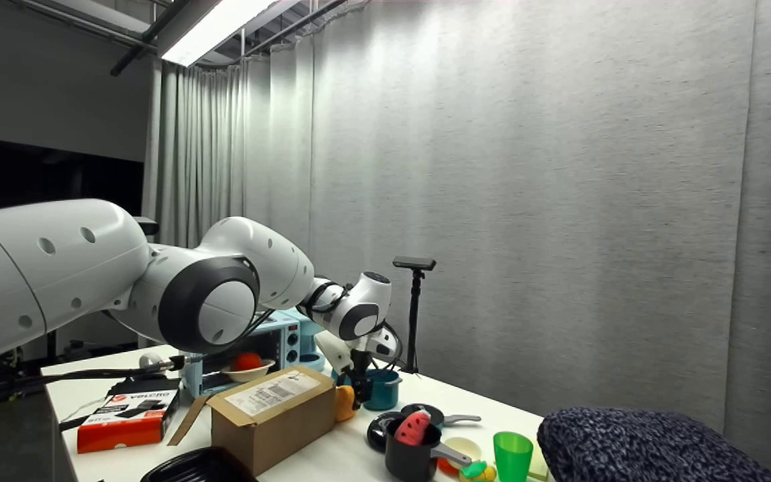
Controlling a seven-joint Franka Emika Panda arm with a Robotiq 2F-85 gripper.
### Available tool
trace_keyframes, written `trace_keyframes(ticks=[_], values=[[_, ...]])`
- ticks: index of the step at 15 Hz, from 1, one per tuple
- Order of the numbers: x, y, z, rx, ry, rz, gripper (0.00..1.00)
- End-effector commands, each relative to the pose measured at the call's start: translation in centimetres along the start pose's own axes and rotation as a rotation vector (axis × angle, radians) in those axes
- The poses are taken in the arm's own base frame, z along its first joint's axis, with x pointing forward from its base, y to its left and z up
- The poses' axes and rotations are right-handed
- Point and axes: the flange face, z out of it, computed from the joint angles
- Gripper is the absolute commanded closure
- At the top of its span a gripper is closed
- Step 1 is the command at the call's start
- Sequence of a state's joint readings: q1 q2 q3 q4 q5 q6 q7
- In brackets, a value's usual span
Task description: Put the pineapple plushie on the black plate
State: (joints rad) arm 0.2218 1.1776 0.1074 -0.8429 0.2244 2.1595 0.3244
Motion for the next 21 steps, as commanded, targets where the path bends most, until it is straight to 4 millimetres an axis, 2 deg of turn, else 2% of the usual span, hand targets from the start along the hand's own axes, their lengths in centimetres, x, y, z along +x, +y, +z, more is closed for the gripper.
trace_keyframes(ticks=[1, 7, 10, 12, 13, 14, 15, 19, 20, 21], values=[[0.0, 1.4, -0.4, 0.022, -0.018, -0.01, 0.35], [-0.6, 3.2, -0.6, 0.015, -0.027, -0.024, 0.82], [-1.2, 4.3, -1.0, 0.01, -0.027, -0.034, 1.0], [-1.7, 5.2, -1.6, 0.01, -0.024, -0.042, 1.0], [-1.3, 4.0, -1.7, 0.015, -0.019, -0.048, 1.0], [-1.4, 3.9, -2.6, 0.014, -0.011, -0.06, 1.0], [-1.4, 3.7, -3.6, 0.015, -0.003, -0.07, 1.0], [-1.3, 2.5, -9.9, 0.035, 0.06, -0.126, 1.0], [-1.4, 2.4, -11.0, 0.034, 0.067, -0.129, 0.74], [-1.5, 2.5, -11.8, 0.026, 0.059, -0.126, 0.73]])
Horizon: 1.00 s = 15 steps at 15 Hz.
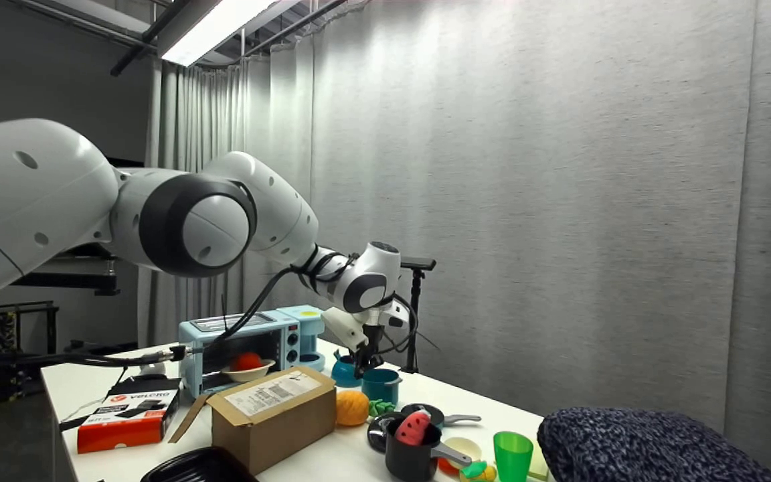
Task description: Put the pineapple plushie on the black plate
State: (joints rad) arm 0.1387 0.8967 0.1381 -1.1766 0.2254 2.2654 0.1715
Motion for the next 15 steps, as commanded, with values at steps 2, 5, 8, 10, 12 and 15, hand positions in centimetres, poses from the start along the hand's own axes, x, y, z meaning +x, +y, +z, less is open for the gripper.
trace_keyframes(ticks=[2, 5, 8, 10, 12, 15], values=[[-1.5, 0.7, -3.9, 0.01, -0.022, -0.013, 0.59], [-2.6, 1.7, -3.3, -0.019, -0.038, 0.032, 0.37], [-2.8, 1.4, -0.9, -0.031, -0.044, 0.066, 0.15], [-2.9, 1.3, 0.1, -0.018, -0.035, 0.072, 0.01], [-2.6, 0.9, 1.0, -0.01, -0.008, 0.092, 0.0], [-1.9, 0.8, 2.0, -0.012, 0.034, 0.118, 0.0]])
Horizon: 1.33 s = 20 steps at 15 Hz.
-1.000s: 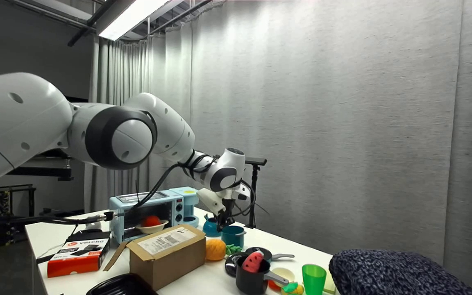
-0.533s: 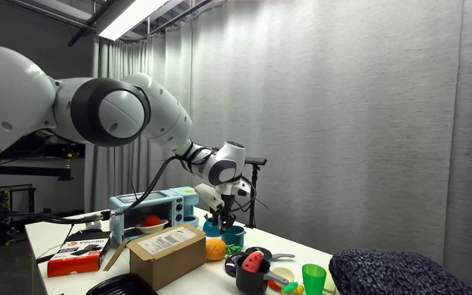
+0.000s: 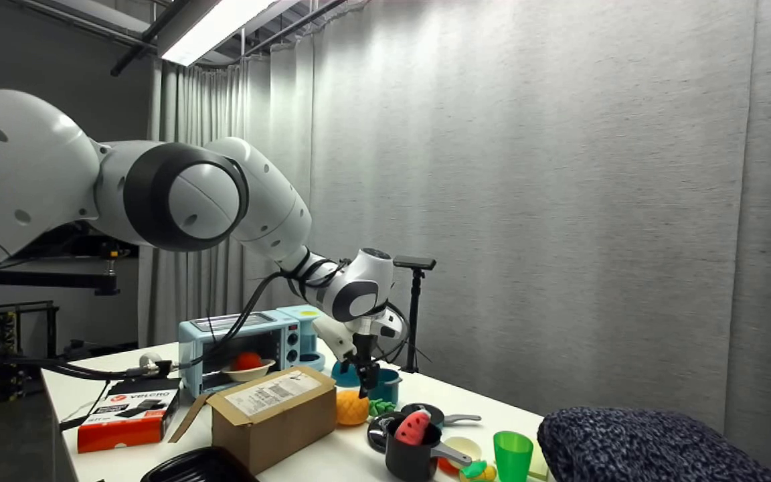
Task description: Put the pineapple plushie on the black plate
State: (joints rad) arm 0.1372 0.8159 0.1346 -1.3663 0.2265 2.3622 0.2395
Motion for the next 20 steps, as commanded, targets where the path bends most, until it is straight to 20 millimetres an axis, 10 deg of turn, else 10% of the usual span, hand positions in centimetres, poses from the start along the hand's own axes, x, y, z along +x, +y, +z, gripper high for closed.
trace_keyframes(ticks=[1, 10, 20], values=[[0.8, -0.6, 1.2, 0.013, 0.025, 0.043, 0.0], [0.7, 0.3, 1.7, 0.013, 0.04, 0.038, 0.0], [2.2, 5.8, 1.7, 0.18, 0.118, 0.009, 0.0]])
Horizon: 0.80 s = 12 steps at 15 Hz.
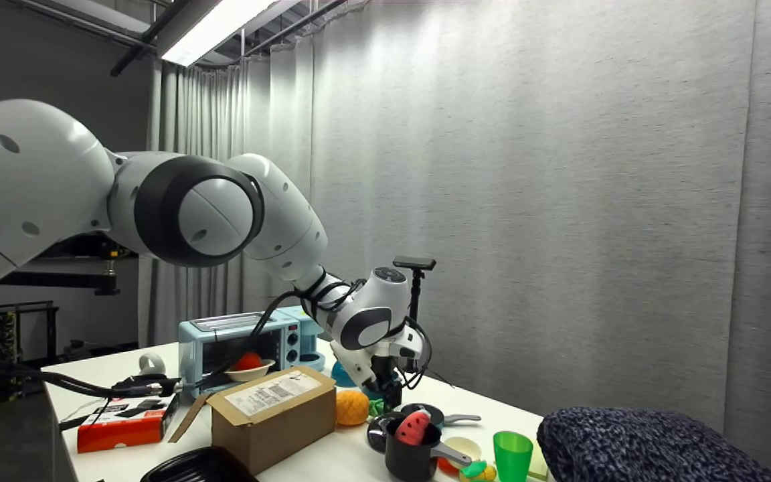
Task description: Put the pineapple plushie on the black plate
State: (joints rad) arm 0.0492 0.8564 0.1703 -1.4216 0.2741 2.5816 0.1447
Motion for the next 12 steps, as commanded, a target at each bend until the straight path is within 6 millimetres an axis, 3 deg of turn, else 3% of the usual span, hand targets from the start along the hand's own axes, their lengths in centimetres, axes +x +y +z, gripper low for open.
trace_keyframes(ticks=[1, 6, 12], values=[[0.5, 0.3, 0.2, 0.179, -0.037, -0.005, 0.0], [0.0, 1.6, 0.7, 0.241, -0.099, -0.018, 0.0], [-0.3, 1.7, 0.9, 0.207, -0.089, -0.012, 0.0]])
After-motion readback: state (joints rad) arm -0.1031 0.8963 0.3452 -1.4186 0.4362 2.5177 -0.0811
